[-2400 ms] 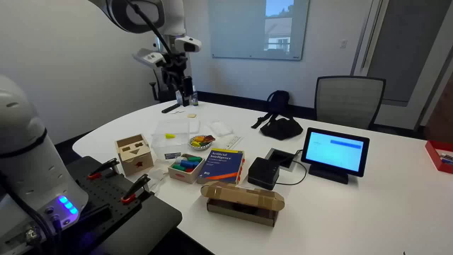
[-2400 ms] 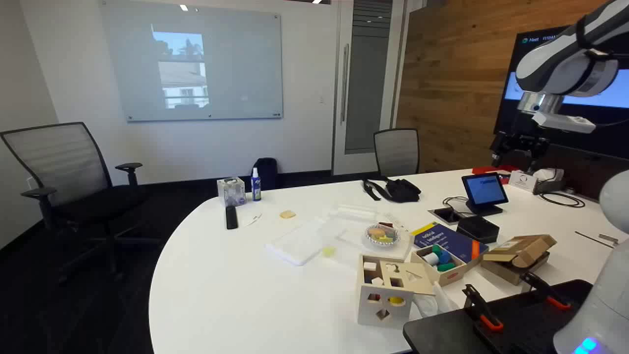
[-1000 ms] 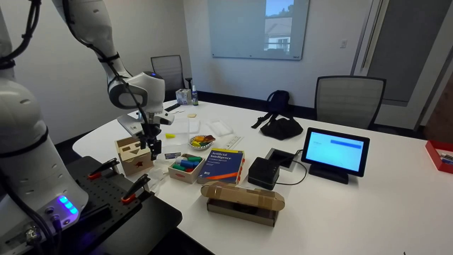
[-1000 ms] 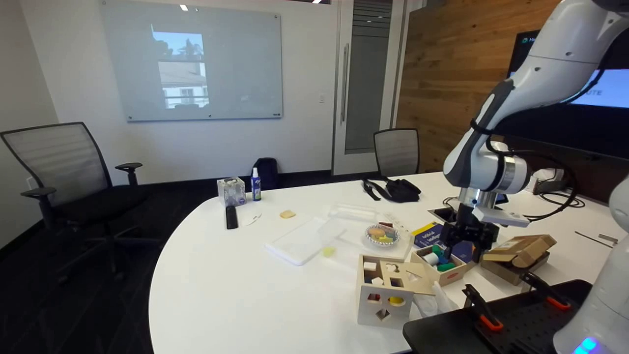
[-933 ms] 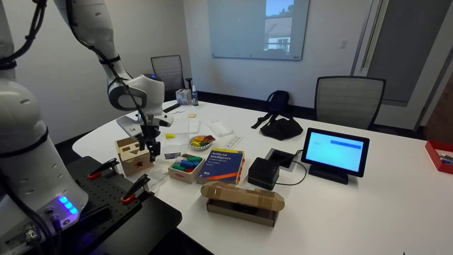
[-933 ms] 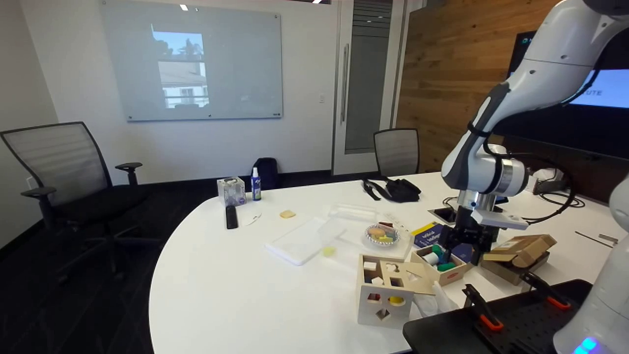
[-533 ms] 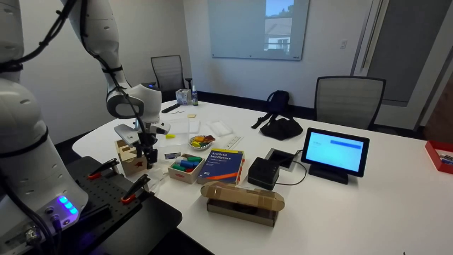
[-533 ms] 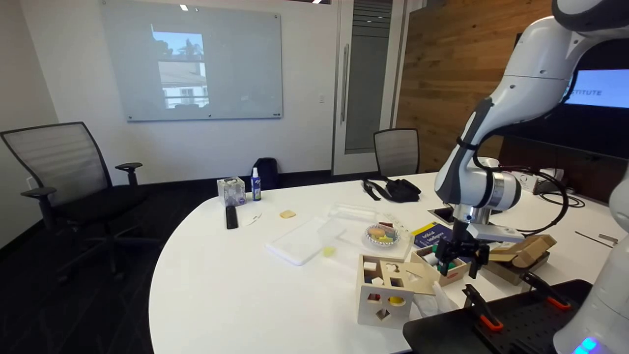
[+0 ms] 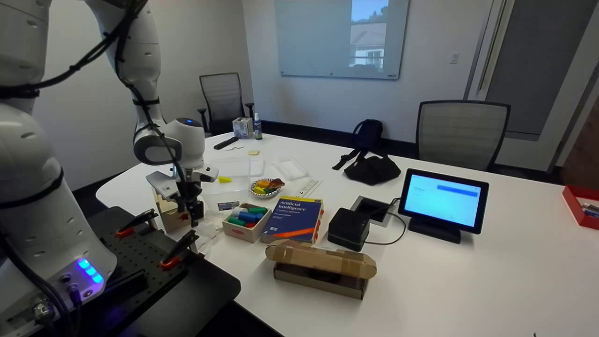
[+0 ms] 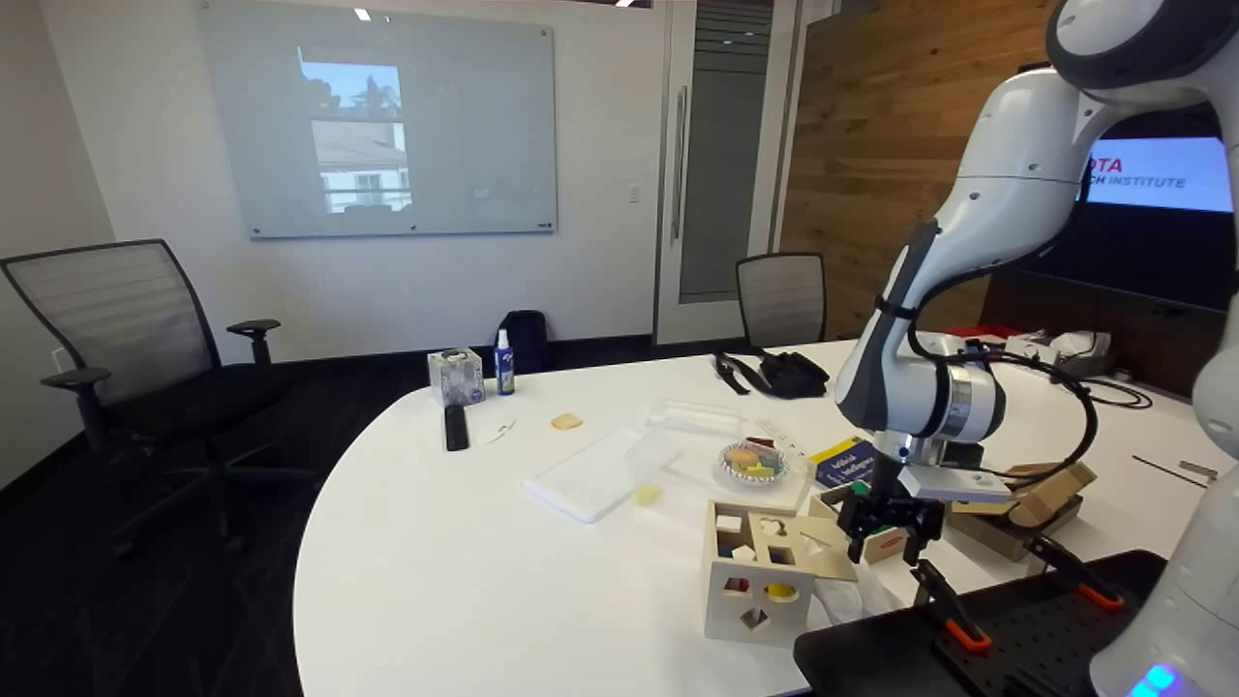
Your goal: Completely close the wooden box
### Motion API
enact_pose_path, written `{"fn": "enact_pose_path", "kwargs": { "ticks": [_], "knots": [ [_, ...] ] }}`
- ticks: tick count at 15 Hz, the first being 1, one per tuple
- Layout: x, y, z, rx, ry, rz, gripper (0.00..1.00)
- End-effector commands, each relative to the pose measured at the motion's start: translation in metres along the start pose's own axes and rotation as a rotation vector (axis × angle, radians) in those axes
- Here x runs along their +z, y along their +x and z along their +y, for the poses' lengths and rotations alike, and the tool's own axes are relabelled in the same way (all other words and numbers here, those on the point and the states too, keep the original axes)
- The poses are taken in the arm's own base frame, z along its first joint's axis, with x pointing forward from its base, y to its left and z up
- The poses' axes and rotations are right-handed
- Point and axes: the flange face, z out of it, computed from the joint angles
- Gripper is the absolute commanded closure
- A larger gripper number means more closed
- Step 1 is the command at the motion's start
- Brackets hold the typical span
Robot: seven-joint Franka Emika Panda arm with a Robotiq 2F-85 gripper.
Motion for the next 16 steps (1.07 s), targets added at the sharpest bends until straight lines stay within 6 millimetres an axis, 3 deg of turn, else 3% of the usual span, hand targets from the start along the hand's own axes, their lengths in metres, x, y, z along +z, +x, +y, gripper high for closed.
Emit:
{"fn": "enact_pose_path", "kwargs": {
  "ticks": [1,16],
  "knots": [
    [0.003,0.004,-0.004,-0.017,0.025,0.038,0.0],
    [0.015,-0.008,-0.033,-0.124,0.181,0.087,0.0]
  ]
}}
